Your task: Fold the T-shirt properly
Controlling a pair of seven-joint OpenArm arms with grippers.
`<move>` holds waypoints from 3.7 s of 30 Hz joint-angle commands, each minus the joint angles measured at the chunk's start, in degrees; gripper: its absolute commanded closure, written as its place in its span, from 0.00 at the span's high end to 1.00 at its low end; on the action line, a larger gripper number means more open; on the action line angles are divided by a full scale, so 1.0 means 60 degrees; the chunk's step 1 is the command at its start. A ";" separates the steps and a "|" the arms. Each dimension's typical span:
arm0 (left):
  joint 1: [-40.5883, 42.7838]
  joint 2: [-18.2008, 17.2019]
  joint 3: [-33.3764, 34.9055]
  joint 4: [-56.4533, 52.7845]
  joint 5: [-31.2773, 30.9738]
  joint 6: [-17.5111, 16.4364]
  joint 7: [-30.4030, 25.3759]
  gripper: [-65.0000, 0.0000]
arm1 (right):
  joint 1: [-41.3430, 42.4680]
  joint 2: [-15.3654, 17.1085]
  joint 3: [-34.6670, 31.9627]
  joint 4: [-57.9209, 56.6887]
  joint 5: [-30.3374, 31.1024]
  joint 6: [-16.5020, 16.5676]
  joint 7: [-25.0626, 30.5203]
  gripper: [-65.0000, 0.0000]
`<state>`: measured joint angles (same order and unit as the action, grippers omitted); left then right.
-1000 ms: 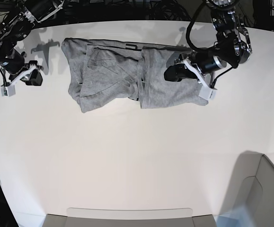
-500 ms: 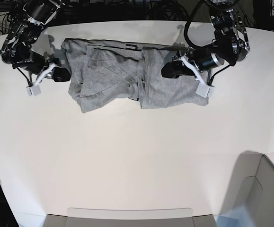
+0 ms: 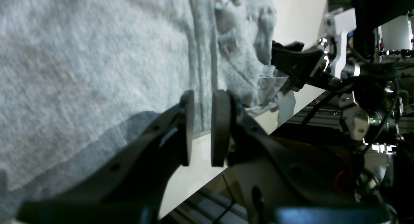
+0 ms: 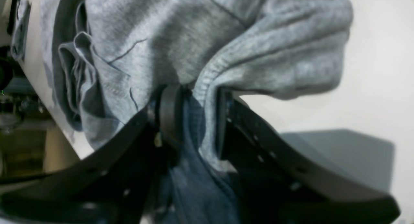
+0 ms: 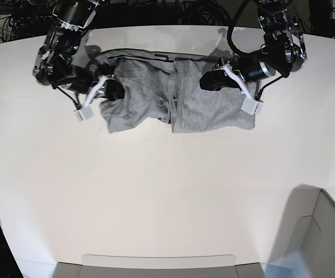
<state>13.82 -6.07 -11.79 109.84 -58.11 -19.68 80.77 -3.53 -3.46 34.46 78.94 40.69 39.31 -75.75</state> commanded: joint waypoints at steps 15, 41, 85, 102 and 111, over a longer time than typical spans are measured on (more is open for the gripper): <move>-0.0084 -0.0051 -0.0035 0.0147 -0.0257 0.0006 -0.0129 0.14 | -0.0269 0.0057 -0.0988 0.2236 -0.1074 0.0115 0.0295 0.00; 0.0033 -0.0564 -0.0064 0.0147 -0.0242 0.0035 -0.0129 0.14 | 0.0728 0.2402 -0.0168 0.3965 -0.1118 -0.4508 0.1467 0.00; 0.0238 -0.1399 -0.1705 -0.1596 -0.0242 -0.0009 -0.0129 0.14 | 0.0332 0.1435 -1.1391 0.6617 -0.4796 -0.9724 0.2463 0.36; 0.0238 -0.1385 -0.1646 -0.1611 -0.0242 -0.0009 -0.0129 0.14 | -0.0767 0.2050 -0.8681 0.6207 -0.4752 -0.9709 0.2404 0.07; 0.0223 -0.1385 -0.1661 -0.1611 -0.0228 -0.0009 -0.0129 0.14 | -0.0884 0.2079 -1.2036 0.5855 -0.4781 -0.6676 0.0866 0.07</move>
<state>15.40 -13.78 -21.54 99.35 -58.35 -19.51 80.55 -9.50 8.99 -38.09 112.88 12.12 -0.69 -70.89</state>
